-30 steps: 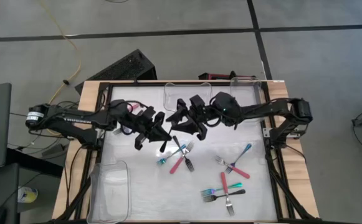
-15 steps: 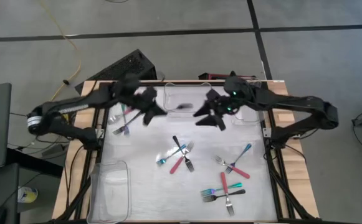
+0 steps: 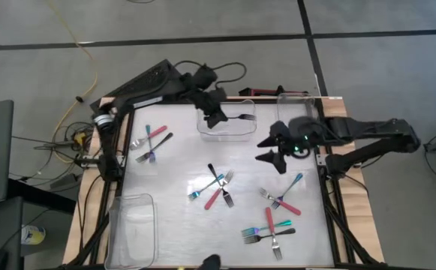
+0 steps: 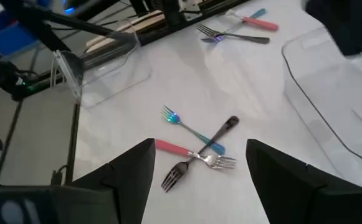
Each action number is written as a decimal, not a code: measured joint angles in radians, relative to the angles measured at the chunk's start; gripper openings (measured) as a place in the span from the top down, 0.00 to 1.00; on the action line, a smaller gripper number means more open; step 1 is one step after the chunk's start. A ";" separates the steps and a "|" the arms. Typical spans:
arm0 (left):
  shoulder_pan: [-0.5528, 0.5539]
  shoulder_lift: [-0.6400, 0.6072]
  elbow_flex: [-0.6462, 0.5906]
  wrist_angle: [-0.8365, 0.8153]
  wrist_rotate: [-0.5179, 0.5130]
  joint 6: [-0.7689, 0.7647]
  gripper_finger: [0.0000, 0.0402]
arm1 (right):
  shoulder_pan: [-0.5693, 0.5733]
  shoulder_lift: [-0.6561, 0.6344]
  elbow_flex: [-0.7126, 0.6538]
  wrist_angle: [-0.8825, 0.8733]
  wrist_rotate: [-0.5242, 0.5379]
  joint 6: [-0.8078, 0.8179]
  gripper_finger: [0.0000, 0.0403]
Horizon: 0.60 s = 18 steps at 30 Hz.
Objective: Sort silverware by color (type)
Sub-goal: Put the middle right black fork into the top left transparent bin
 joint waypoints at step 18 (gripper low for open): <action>0.008 0.128 0.085 -0.088 -0.107 0.092 1.00 | 0.116 0.004 -0.001 -0.013 0.152 0.125 0.31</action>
